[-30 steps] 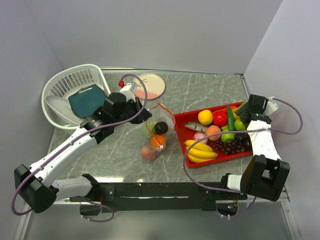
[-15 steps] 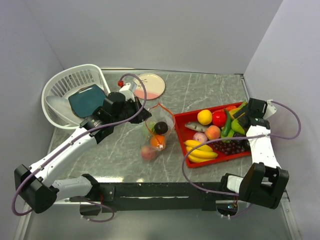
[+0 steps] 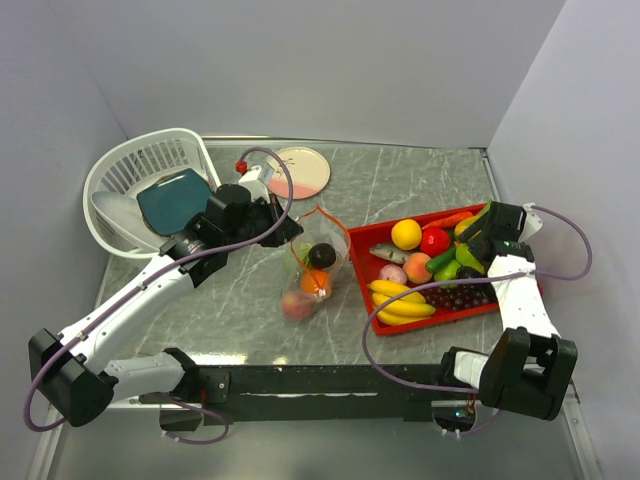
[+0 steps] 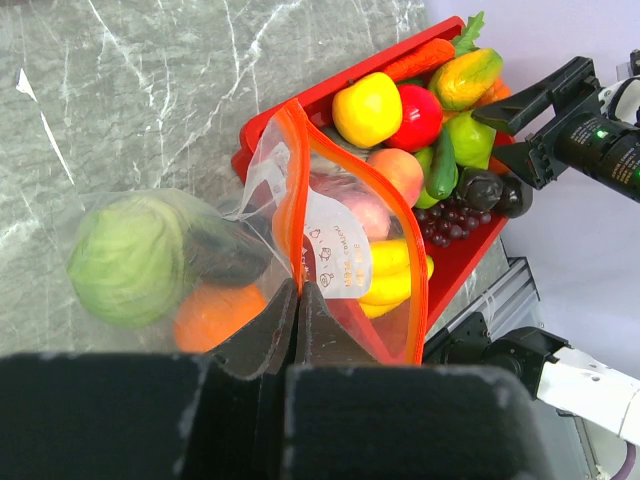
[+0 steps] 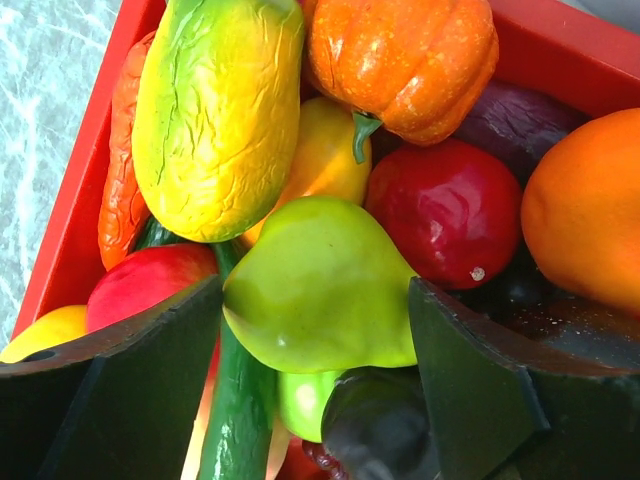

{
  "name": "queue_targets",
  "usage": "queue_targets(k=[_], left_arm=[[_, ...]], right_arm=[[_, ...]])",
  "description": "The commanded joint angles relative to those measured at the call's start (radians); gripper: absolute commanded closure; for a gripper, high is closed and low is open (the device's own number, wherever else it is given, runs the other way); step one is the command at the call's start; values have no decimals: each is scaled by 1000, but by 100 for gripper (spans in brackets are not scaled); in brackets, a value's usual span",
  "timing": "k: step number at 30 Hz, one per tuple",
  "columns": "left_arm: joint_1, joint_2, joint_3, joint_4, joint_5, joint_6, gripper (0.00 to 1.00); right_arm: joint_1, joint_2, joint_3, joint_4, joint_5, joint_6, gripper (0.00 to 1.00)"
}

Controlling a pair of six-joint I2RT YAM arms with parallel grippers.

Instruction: Place the food in the zip-top bag and seal the zipper

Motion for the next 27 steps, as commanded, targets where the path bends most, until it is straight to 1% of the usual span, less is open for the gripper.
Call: queue_targets(k=[1,2,3,5,8,11,13,16,17,20,23,27], left_arm=[[4,-18,-6,41,10,5,99],[4,-17,-4,41,10,7,99],[4,-15,-3,41,10,5,99],[4,-12,-3,41,10,5,99],[4,-11,0,38,9,5,99],[4,-7,5,38,6,5,99],[4,-6,6,36,6,5,99],[4,-3,9,36,6,4,99],[4,-3,9,36,7,4,99],[4,-1,12,38,10,4,99],[4,3,14,30,10,5,99],[4,8,20,29,15,7,99]], right_arm=[[15,-18,-13,0,4,-18,22],[18,-26,-15,-5,4,-18,23],[18,-32,-19,-5,4,-18,29],[24,-46,-22,-11,-2,-19,33],[33,-66,-30,-14,-10,-16,49],[47,-87,-30,-28,-13,-12,54],[71,-99,-21,-40,-13,-10,54],[125,-86,-7,-55,21,-10,39],[137,-75,-2,-59,63,-10,28],[165,-24,11,-75,116,-3,15],[168,3,16,-74,154,-1,13],[168,20,25,-74,213,-1,12]])
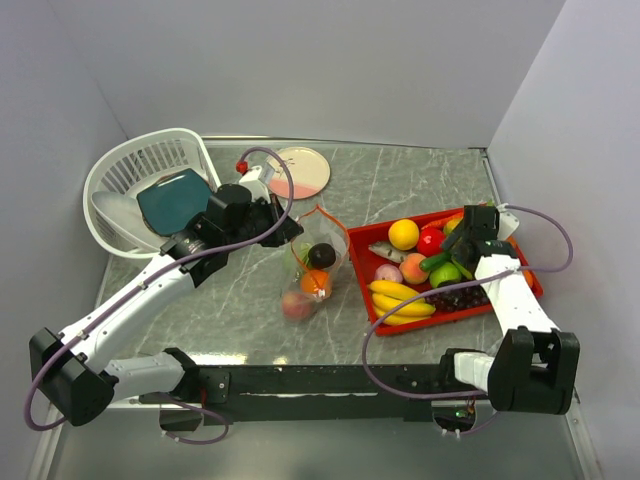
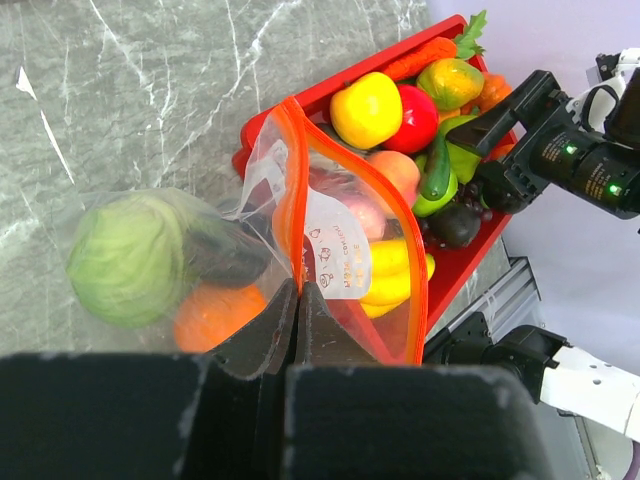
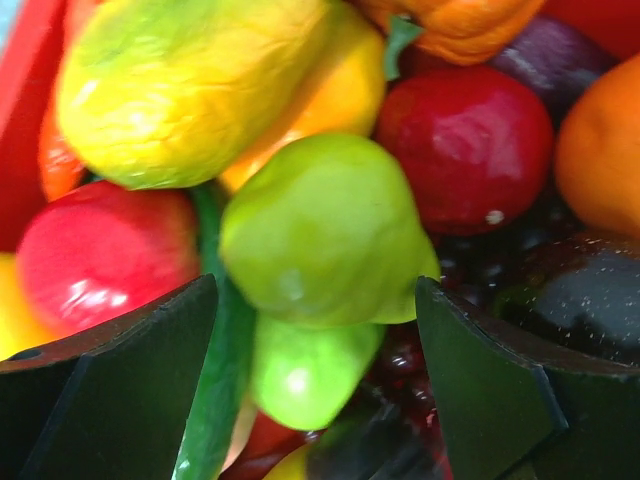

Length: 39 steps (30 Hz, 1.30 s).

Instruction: Place the food in the zip-top bag and seal the zipper

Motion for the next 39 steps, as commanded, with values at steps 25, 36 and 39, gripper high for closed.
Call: queue_targets(k=[25,36,39], left_arm=[[4,12,19,25,10,9,99],[4,27,38,12,-8,7,99],[4,36,52,10,-17,7,99]], right_arm=[[23,-45,60,-2,115,-20,64],[150,-232,150,-142,-26,-28,68],[272,-252,222,-167,-81,17,69]])
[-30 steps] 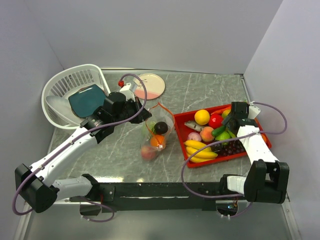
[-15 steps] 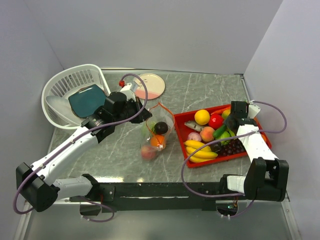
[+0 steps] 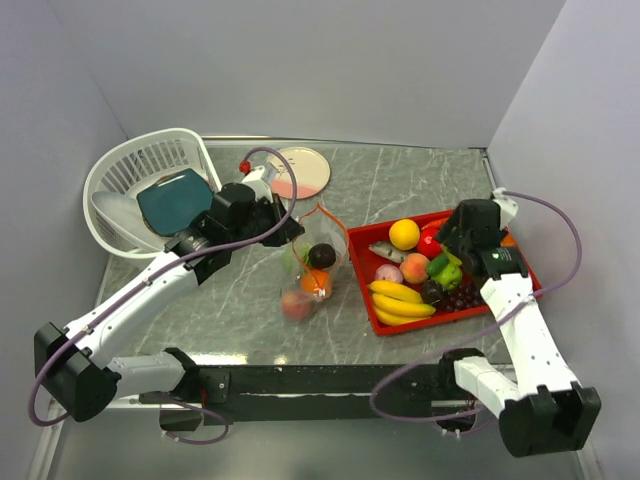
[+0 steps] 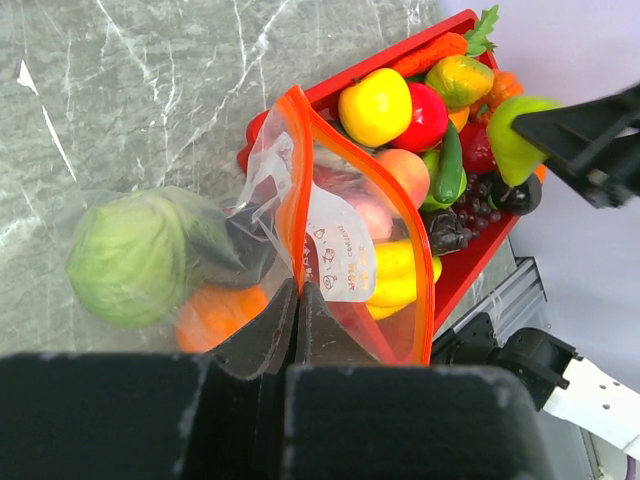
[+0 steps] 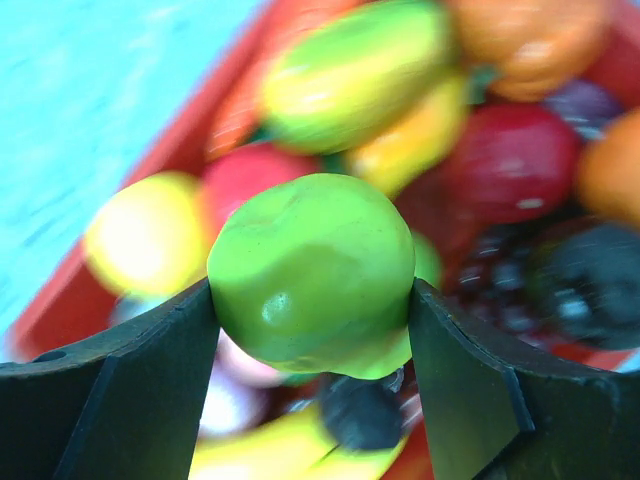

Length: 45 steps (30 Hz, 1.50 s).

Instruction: Place the food in the zip-top bag and seal the zipper

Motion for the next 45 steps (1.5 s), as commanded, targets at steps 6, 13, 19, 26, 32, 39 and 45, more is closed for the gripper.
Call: queue_targets(k=[6,13,19,26,32,39,45], left_arm=[[3,31,70,5,-28,4,99],[3,40,82,6,-44,-10,99],[3,39,78,0,-73,-10,99],[3,43,78,6,-74,-19,99],[3,46,79,12,-79,-22,99],[3,46,75,21,-79,-24,99],[3,45,72,26,-79,-27,99]], right_arm=[[416,-23,271,1,-115,146,69],[683,134,453,78,-52,202,69],[837,257,463,116,20,237,65],[852,286,412,173,-6,274,52],[857,251,342,199,-21,288,16],[861,214,323,173,7,280,0],[857,188,360,26,118,271,0]])
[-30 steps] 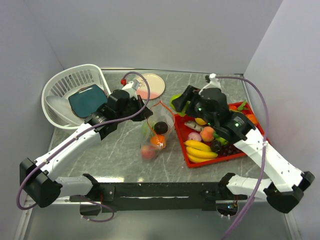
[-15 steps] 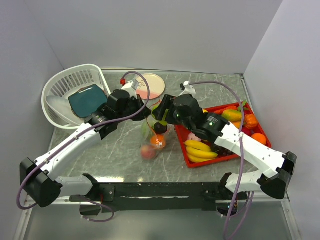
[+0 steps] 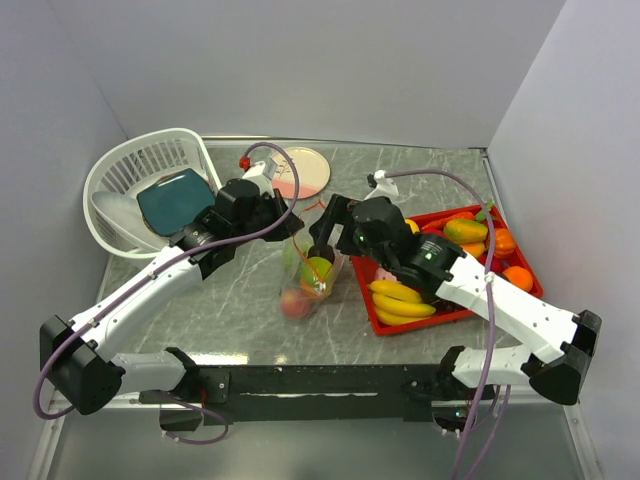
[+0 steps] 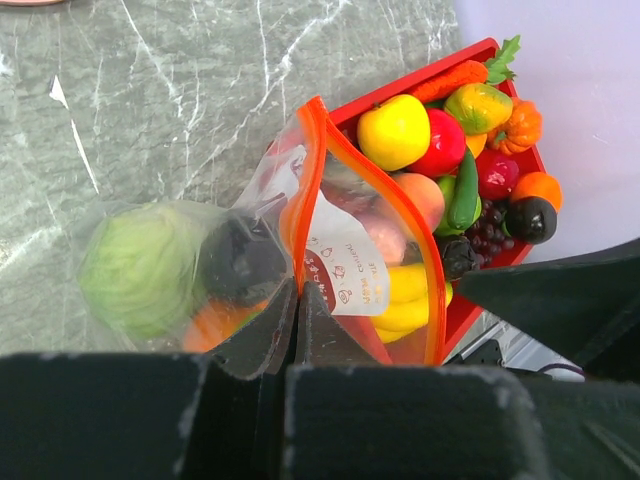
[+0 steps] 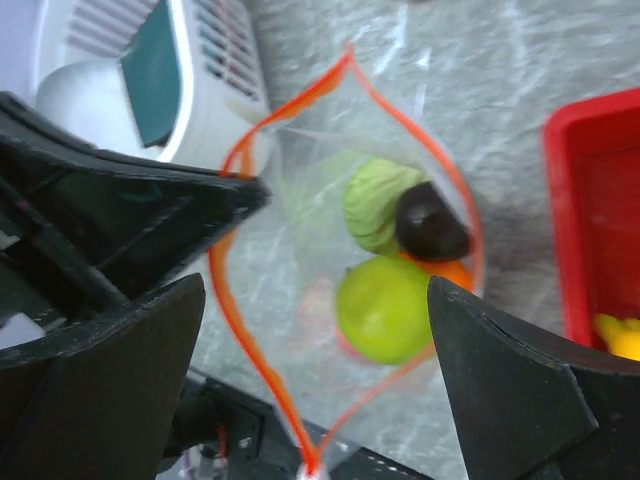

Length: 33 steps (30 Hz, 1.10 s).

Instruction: Place the food in the zip-top bag and seal the zipper

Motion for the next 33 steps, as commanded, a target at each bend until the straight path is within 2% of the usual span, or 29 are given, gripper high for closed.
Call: queue_targets(k=[1,5,10,14,15,17,25,33], left_arm=[[3,1,35,29,-17,-10,99],[3,-9,35,22,-25,-3,99],[3,-15,37,20,-25,7,99],[3,-15,20,32,-11,7,99],[3,-12,18,35,-8,5,99],[3,-12,9,43,1,2,99],[3,-13,-5,49,15,3,99],[3,-6,-8,57,25,5,99]], right_arm=[[2,-75,32,-142,204,13,0],[-35,-204,-72,-297,302,109,0],[-92,-362,-293,-415,323,293,1],[-212,-422,-489,-395,281,306,2],[-274,-437,-514,-382,255,288,3],[-315,-453,-563,-345,237,272,4],[-411,-442,-606,-303,278,216,3],[-503,-386,-611,-200,230,116,4]])
